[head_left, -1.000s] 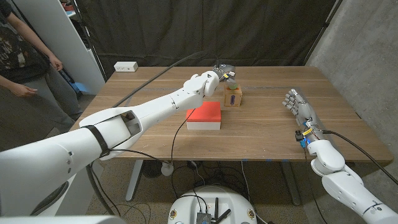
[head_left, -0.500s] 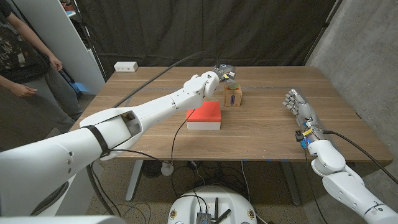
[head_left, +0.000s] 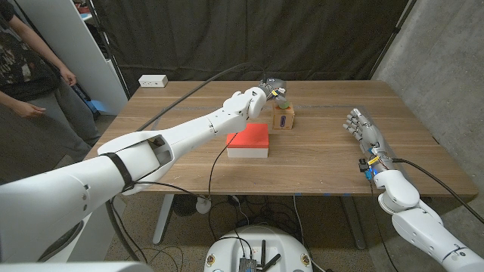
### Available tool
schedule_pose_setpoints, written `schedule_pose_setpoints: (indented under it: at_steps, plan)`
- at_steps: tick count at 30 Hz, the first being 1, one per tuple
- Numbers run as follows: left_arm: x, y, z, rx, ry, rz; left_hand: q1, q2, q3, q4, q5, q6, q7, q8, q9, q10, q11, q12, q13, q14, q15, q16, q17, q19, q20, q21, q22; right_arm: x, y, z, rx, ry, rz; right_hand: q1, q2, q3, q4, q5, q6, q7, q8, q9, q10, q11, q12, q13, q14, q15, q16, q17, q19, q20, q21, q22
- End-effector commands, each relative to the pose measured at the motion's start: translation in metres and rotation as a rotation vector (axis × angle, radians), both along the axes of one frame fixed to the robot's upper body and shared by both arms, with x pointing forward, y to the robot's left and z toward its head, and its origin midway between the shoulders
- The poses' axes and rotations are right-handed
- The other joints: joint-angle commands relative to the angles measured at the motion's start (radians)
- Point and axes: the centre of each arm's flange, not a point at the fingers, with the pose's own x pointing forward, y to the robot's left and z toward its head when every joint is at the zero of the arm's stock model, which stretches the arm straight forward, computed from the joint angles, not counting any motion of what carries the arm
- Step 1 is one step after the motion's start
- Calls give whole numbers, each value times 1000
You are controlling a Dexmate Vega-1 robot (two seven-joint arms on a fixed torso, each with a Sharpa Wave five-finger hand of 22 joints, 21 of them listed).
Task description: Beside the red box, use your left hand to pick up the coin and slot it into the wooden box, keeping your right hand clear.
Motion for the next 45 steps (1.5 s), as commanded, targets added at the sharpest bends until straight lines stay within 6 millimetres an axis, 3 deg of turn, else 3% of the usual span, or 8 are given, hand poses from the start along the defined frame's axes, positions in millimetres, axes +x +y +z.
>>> schedule_pose_setpoints:
  at_steps: [1, 45]
  plan:
    - [2, 2, -1, -3, -4, 4, 12, 1, -3, 0, 4, 90, -5, 17, 0, -5, -3, -4, 1, -1, -1, 0, 4, -9, -58, 6, 3, 2, 1, -2, 1, 7, 1, 15, 0, 3, 4, -3, 8, 34, 0, 3, 9, 1, -4, 4, 8, 0, 5, 2, 6, -2, -1, 2]
    - [9, -4, -14, 49, 21, 23, 21, -5, -8, 0, 6, 102, -2, -2, -12, -5, -2, -1, 5, -1, -2, -1, 2, -9, -58, 5, 3, 6, 2, -3, 6, 9, 2, 16, 0, 3, 4, -3, 7, 34, 0, 3, 8, 1, -4, 4, 7, -2, 5, 2, 6, -2, -1, 2]
